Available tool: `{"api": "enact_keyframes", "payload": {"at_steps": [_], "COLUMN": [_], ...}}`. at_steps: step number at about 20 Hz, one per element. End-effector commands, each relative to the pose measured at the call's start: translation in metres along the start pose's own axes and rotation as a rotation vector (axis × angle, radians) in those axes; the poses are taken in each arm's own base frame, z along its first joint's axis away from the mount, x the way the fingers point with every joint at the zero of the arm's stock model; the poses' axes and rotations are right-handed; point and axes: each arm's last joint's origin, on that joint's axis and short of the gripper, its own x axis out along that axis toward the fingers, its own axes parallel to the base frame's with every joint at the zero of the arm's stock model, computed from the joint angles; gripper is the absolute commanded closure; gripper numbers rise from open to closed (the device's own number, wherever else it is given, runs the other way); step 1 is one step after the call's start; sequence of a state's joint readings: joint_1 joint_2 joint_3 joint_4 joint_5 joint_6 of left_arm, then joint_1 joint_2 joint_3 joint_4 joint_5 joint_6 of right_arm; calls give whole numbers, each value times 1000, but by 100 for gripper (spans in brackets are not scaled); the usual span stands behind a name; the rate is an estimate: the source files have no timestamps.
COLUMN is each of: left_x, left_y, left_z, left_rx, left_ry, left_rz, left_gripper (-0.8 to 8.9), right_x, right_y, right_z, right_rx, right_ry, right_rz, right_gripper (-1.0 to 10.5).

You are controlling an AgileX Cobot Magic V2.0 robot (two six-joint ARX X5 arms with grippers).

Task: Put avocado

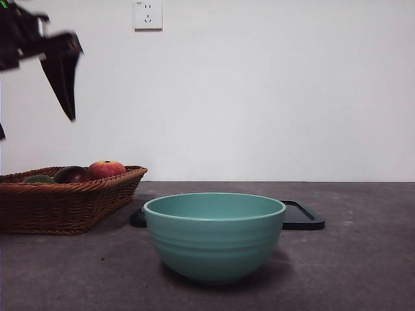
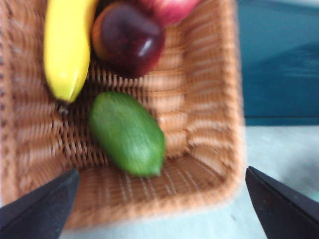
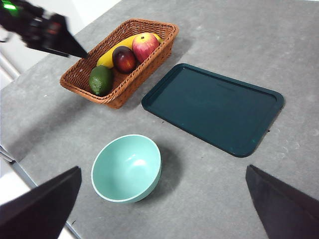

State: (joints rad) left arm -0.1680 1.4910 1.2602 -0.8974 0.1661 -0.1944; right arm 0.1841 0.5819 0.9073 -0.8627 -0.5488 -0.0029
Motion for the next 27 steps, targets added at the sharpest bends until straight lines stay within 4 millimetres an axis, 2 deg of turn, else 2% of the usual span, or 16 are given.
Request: {"api": "enact_keyframes", "payload": {"at_steps": [1,5,9,13,14,18,19,23,27], "left_x": [24,63,89,104,106,106,105,89,50], "left_y": [1,9,13,17,18,19,19,14,3], "left_z": [13,21,24,23,23,24,24,35,45], "left_rx": [-6,-27,-33,-43,-43,-46,-46,-39,0], "left_ry": [59,128,152,194,198,195,196,176,151], "left_rz": [15,45,51,60,61,61,61,56,46], "left_gripper": [131,131,139,220,279,611,637,636,636], "right_x": [-2,-2,-2,-2,-2,-2,-2,-2,-2], "right_y": [2,2,2,2,2,2,2,2,2], "right_z": [4,4,4,4,4,4,4,4,4], "right_rx": [-18,-18,-18,-18,-18,-18,-18,-18,-18], "right_ry": [-16,-16,-16,-16,-16,-16,-16,-16,-16], "right_rz": [6,5,5,5,5,5,5,5,5], "right_gripper": [347,347,348,347,347,348,348,348,348]}}
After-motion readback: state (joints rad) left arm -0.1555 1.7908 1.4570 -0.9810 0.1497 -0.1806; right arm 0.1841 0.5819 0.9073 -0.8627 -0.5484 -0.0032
